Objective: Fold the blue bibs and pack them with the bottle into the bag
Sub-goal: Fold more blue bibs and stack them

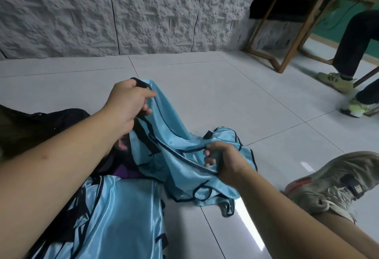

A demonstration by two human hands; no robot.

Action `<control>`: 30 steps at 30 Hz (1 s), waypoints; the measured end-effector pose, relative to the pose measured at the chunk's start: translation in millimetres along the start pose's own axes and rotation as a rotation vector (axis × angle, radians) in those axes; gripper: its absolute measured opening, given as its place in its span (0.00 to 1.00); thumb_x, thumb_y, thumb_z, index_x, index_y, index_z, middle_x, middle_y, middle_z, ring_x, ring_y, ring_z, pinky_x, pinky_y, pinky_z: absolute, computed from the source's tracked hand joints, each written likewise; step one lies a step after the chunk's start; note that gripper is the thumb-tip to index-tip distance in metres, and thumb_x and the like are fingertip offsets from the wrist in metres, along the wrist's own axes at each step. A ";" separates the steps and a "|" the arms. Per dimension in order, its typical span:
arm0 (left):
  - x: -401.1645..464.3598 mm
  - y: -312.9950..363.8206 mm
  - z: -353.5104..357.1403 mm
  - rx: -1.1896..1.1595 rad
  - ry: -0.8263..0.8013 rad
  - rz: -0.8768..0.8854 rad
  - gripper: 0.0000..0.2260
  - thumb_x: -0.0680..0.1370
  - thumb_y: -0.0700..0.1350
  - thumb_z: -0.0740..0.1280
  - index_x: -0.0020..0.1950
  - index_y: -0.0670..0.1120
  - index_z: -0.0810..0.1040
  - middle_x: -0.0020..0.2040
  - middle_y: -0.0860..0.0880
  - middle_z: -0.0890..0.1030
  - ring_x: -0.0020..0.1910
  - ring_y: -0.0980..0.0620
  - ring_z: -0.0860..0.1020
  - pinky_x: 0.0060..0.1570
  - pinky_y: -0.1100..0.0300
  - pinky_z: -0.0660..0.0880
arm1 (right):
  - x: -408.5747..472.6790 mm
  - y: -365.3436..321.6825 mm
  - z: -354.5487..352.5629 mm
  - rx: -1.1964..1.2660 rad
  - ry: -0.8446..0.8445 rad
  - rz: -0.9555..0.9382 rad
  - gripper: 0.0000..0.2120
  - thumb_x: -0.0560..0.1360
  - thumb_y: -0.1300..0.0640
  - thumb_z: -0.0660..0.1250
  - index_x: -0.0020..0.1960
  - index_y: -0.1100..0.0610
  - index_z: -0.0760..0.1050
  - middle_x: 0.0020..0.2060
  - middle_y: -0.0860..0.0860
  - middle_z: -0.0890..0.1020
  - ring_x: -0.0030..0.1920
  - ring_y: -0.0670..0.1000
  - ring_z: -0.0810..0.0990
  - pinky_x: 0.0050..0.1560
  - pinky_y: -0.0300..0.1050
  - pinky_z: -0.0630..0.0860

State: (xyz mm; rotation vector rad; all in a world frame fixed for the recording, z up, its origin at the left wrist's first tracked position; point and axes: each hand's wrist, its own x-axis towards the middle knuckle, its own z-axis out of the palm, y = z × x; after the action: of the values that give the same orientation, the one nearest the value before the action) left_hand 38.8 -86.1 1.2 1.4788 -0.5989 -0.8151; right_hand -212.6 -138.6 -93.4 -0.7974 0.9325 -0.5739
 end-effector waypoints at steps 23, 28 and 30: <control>8.6 -7.9 -21.1 0.784 -0.059 0.018 0.16 0.76 0.51 0.72 0.38 0.39 0.79 0.34 0.44 0.77 0.32 0.47 0.75 0.36 0.57 0.71 | -16.3 -81.9 -14.5 -0.340 0.009 -0.021 0.15 0.78 0.59 0.66 0.59 0.68 0.80 0.50 0.63 0.82 0.49 0.61 0.81 0.61 0.58 0.78; -28.4 -2.7 17.1 0.903 -0.213 0.232 0.28 0.80 0.65 0.62 0.39 0.43 0.85 0.38 0.45 0.86 0.42 0.44 0.83 0.42 0.56 0.76 | -25.8 -89.6 36.7 -0.414 -0.228 -0.210 0.15 0.80 0.55 0.63 0.57 0.64 0.81 0.45 0.62 0.79 0.44 0.60 0.77 0.49 0.53 0.74; -43.5 -1.7 32.7 0.559 -0.459 0.021 0.33 0.77 0.73 0.58 0.48 0.46 0.87 0.46 0.46 0.88 0.49 0.45 0.86 0.56 0.51 0.79 | -27.1 -87.3 50.3 -0.433 -0.275 -0.238 0.15 0.80 0.61 0.64 0.63 0.66 0.78 0.50 0.66 0.79 0.47 0.62 0.76 0.50 0.55 0.75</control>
State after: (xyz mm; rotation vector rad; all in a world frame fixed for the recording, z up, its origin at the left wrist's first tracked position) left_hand -13.6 -72.2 6.4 1.7872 -1.2628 -1.0323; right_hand -190.5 -152.6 7.5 -1.3546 0.7174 -0.4558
